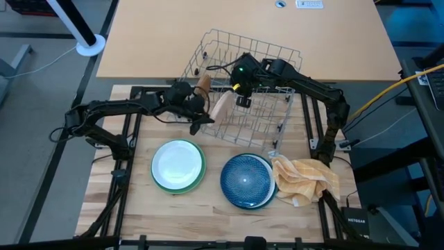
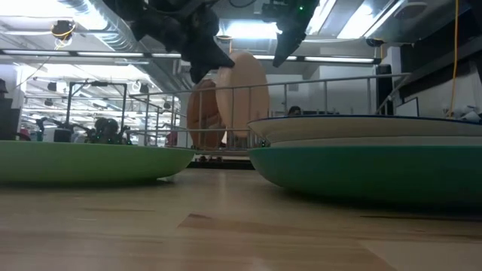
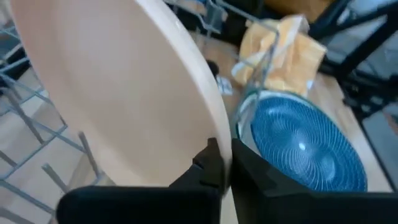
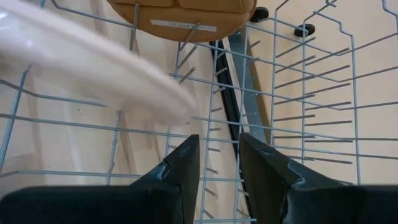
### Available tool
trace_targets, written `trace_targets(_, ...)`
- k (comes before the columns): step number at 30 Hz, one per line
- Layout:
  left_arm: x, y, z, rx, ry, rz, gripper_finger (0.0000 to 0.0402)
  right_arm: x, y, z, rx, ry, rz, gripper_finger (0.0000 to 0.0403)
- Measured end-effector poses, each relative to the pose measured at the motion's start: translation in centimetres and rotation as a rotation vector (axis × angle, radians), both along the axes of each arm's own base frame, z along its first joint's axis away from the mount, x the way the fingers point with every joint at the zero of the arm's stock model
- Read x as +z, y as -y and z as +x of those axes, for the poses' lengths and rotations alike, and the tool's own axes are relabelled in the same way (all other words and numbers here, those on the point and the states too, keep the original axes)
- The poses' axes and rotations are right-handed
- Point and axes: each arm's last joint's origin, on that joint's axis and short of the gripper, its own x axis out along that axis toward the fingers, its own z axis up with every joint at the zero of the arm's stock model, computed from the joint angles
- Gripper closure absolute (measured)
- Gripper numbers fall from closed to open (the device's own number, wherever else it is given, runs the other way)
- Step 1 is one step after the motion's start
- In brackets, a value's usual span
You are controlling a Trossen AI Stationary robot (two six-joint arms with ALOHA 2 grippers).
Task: Sort dishes
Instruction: Adjust the plates in the dish rack
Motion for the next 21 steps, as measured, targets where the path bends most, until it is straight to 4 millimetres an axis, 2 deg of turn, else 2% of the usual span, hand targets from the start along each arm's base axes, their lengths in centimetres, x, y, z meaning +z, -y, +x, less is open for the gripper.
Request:
trace_targets(6, 1.6, -0.2, 0.0, 0.035, 0.12, -0.003, 0.0398, 0.7, 0.0, -0.8, -0.074, -0.037, -0.099, 0.0286)
trace_targets(13, 3.6, -0.8, -1.6, 0.085, 0.192, 0.021, 0.0399, 2.5, -0.5, -2.2, -0.099, 0.006, -0.147, 0.0286)
trace_targets(21, 3.5, -2.3, -2.3, 0.146, 0.19, 0.021, 0.04, 2.9, -0.6, -2.4, -0.095, 0.028, -0.148, 0.0286)
